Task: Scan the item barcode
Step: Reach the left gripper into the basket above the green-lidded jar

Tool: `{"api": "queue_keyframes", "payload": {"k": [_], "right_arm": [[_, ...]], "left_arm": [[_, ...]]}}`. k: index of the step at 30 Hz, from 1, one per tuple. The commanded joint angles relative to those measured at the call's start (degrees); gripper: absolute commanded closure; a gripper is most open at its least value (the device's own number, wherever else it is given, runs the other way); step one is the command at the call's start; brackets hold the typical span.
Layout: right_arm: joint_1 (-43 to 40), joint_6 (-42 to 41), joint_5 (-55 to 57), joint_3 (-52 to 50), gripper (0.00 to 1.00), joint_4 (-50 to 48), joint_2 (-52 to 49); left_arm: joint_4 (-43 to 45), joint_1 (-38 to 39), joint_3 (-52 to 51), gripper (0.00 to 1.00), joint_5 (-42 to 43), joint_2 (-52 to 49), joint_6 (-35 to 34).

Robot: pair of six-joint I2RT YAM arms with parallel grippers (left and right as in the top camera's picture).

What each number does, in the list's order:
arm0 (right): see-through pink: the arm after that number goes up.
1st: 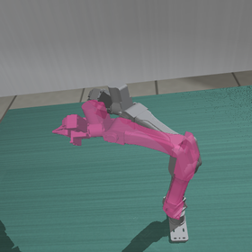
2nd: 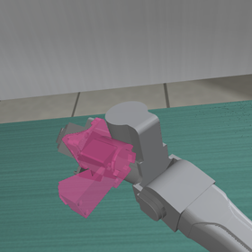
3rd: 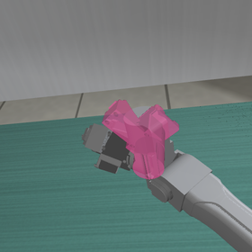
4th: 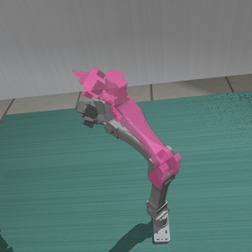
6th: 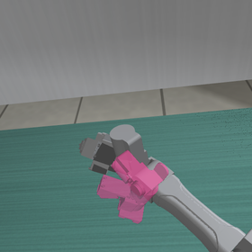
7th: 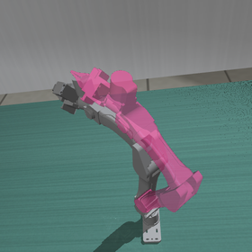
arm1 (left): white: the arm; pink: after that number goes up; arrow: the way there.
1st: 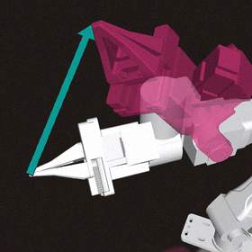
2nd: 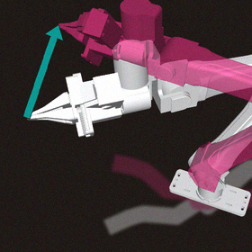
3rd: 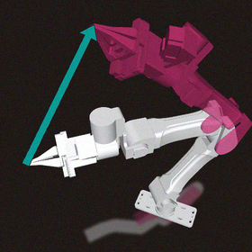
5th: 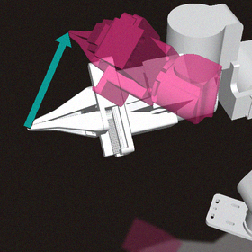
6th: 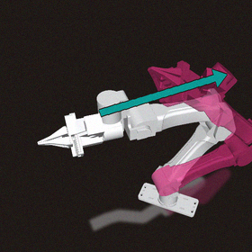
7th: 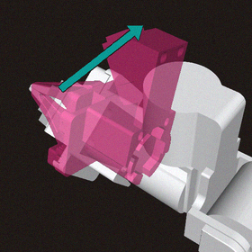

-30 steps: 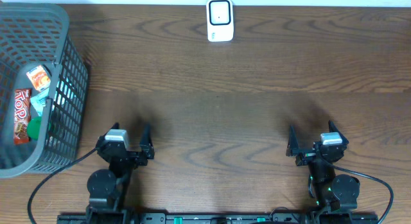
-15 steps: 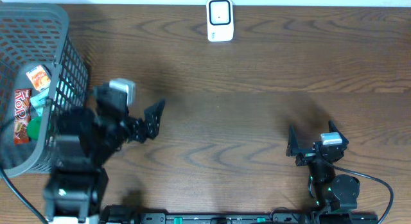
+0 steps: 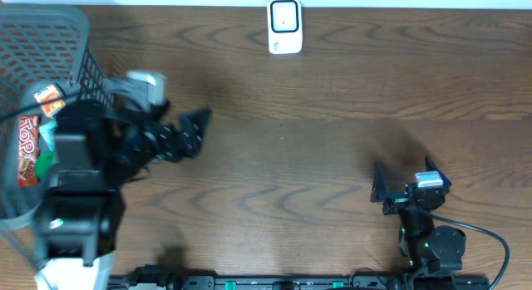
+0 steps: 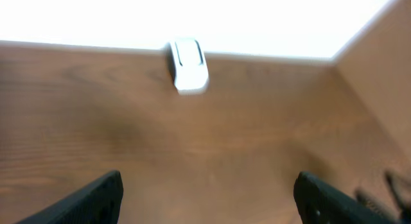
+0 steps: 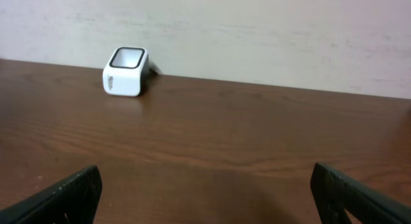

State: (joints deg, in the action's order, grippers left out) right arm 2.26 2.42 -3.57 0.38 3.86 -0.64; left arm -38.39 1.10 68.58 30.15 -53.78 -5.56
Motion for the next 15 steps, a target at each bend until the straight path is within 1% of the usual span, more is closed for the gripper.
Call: {"api": "queue_keyframes", "payload": {"k": [1,3,5,7,9,12,15], "right_arm": [[0.07,0.44,0.28,-0.07,0.01,0.22,0.31],[0.07,0.44,0.28,-0.07,0.01,0.22,0.31],[0.07,0.44,0.28,-0.07,0.01,0.22,0.31],[0.07,0.44,0.28,-0.07,0.01,0.22,0.31],[0.07,0.44,0.28,-0.07,0.01,0.22,0.31],[0.07,0.44,0.28,-0.07,0.01,0.22,0.31],[0.07,0.44,0.28,-0.07,0.01,0.22,0.31]], "left_arm": [[-4.72,-5.7,14.8,0.14,-2.84,-2.49,-2.95],[-8.39,-9.16,21.22,0.15,-5.29,-4.85,-4.46],[-12.96,-13.03,27.52,0.14,-11.15,-7.67,-6.32],[-17.66,-16.94,32.94,0.14,-16.72,-10.73,-6.62],[-21.84,-20.59,36.87,0.14,-20.31,-13.7,-6.62],[-25.83,-25.77,39.43,0.14,-22.01,-17.4,-6.88],[-27.41,-31.52,39.45,0.14,-22.1,-20.55,-9.9]]}}
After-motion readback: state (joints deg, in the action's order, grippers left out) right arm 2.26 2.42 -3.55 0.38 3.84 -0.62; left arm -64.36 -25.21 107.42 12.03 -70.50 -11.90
